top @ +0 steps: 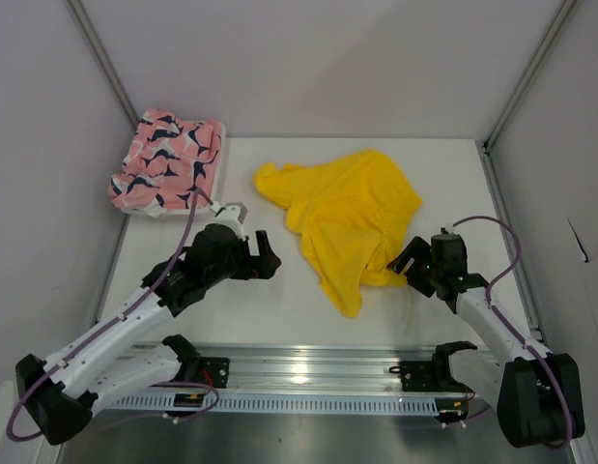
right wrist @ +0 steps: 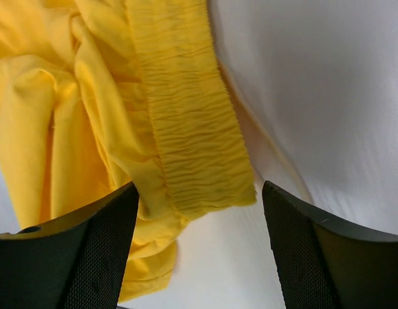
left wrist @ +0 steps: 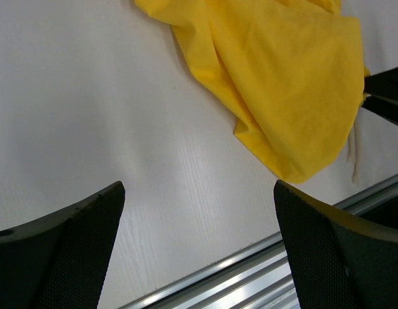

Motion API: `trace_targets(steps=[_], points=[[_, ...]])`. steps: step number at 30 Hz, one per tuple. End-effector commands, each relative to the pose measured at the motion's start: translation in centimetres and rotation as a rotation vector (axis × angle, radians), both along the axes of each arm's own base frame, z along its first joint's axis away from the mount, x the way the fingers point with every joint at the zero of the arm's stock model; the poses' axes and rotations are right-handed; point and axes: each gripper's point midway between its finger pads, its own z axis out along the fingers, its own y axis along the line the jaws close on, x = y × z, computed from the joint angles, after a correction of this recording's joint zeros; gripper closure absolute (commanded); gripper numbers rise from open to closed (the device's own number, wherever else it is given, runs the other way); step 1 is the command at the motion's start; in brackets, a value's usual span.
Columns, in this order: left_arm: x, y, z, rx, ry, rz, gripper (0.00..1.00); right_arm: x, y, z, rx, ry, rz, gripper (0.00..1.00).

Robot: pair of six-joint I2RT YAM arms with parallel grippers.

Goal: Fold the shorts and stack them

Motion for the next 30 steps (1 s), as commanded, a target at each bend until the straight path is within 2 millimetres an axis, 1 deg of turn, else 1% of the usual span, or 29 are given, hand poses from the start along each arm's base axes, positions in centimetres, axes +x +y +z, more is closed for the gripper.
trace_targets(steps=[1, 2, 3, 4, 5, 6, 7, 8, 9, 10, 11, 12, 13, 14, 15, 16, 17, 18, 19, 20, 21, 22, 23, 24, 25, 28, 29, 30], points=[[1.0, -2.6, 0.9, -0.013, -0.069, -0.013, 0.01, 1.6, 2.8, 1.7, 0.200, -0.098, 0.082, 0.21], [1.0, -3.4, 0.9, -0.010, -0.076, -0.027, 0.01, 1.6, 3.2, 1.6, 0.235, -0.107, 0.095, 0.22], [0.6, -4.5, 1.2, -0.008, -0.084, -0.056, 0.01, 0.9, 3.8, 0.8, 0.289, -0.085, 0.112, 0.23], [0.7, -4.8, 0.9, 0.011, -0.087, -0.047, 0.01, 1.8, 3.8, 1.4, 0.305, -0.135, 0.112, 0.23], [0.9, -5.5, 0.6, 0.025, -0.085, -0.056, 0.01, 1.8, 3.8, 1.3, 0.309, -0.137, 0.113, 0.25], [0.5, -6.3, 0.7, 0.028, -0.087, -0.078, 0.01, 1.8, 3.9, 1.3, 0.321, -0.141, 0.120, 0.26], [0.6, -6.7, 0.7, 0.033, -0.090, -0.076, 0.01, 1.9, 4.0, 1.5, 0.337, -0.158, 0.121, 0.32], [0.7, -7.3, 0.2, 0.040, -0.087, -0.085, 0.01, 2.0, 3.8, 1.7, 0.344, -0.166, 0.113, 0.37], [0.4, -7.9, 0.0, 0.045, -0.084, -0.102, 0.01, 2.0, 3.8, 2.3, 0.351, -0.190, 0.111, 0.41], [0.4, -8.3, 0.0, 0.044, -0.086, -0.111, 0.01, 2.1, 3.8, 2.8, 0.352, -0.206, 0.111, 0.52], [0.3, -8.8, -0.1, 0.043, -0.085, -0.121, 0.01, 2.1, 3.7, 3.2, 0.350, -0.219, 0.109, 0.58], [0.1, -9.6, -0.4, 0.043, -0.087, -0.143, 0.01, 2.1, 3.5, 3.6, 0.344, -0.229, 0.100, 0.64], [0.0, -10.0, -0.6, 0.044, -0.092, -0.155, 0.01, 2.0, 3.4, 4.5, 0.346, -0.254, 0.102, 0.71], [-0.1, -10.4, -0.8, 0.048, -0.095, -0.164, 0.01, 2.2, 3.4, 5.2, 0.340, -0.274, 0.105, 0.80], [-0.3, -11.3, -0.9, 0.040, -0.105, -0.187, 0.01, 2.0, 3.1, 5.3, 0.335, -0.266, 0.096, 0.86], [-0.5, -11.7, -1.1, 0.044, -0.112, -0.204, 0.01, 2.1, 3.1, 5.9, 0.333, -0.278, 0.102, 0.96], [-0.5, -12.0, -1.3, 0.049, -0.116, -0.210, 0.01, 2.4, 3.0, 6.8, 0.317, -0.291, 0.111, 1.00], [-0.8, -12.7, -1.5, 0.053, -0.112, -0.227, 0.01, 2.1, 2.6, 6.5, 0.305, -0.253, 0.101, 1.00], [-0.9, -13.1, -1.7, 0.055, -0.116, -0.239, 0.01, 2.2, 2.5, 6.9, 0.294, -0.250, 0.106, 1.00], [-1.2, -13.9, -1.0, 0.046, -0.128, -0.256, 0.01, 2.6, 2.3, 7.9, 0.279, -0.271, 0.120, 1.00], [-1.3, -14.3, -1.0, 0.050, -0.131, -0.263, 0.01, 2.6, 2.0, 8.0, 0.270, -0.259, 0.114, 1.00], [-1.4, -14.7, -1.5, 0.068, -0.132, -0.277, 0.01, 2.6, 1.9, 8.4, 0.265, -0.262, 0.117, 1.00], [-1.3, -15.5, -0.6, 0.055, -0.146, -0.286, 0.01, 2.7, 1.8, 8.8, 0.257, -0.268, 0.121, 1.00], [-1.6, -16.1, -0.5, 0.061, -0.153, -0.301, 0.01, 2.9, 1.6, 9.5, 0.236, -0.271, 0.125, 1.00], [-1.7, -16.6, -1.2, 0.080, -0.146, -0.311, 0.01, 3.0, 1.4, 9.8, 0.223, -0.269, 0.126, 1.00], [-1.9, -18.5, -0.1, 0.075, -0.158, -0.326, 0.01, 3.4, 1.1, 11.0, 0.184, -0.267, 0.137, 1.00], [-1.9, -18.9, -1.2, 0.104, -0.140, -0.330, 0.01, 3.5, 0.9, 11.2, 0.175, -0.267, 0.135, 1.00], [-2.1, -19.9, -0.4, 0.088, -0.148, -0.337, 0.01, 3.4, 0.9, 11.2, 0.173, -0.258, 0.136, 1.00]])
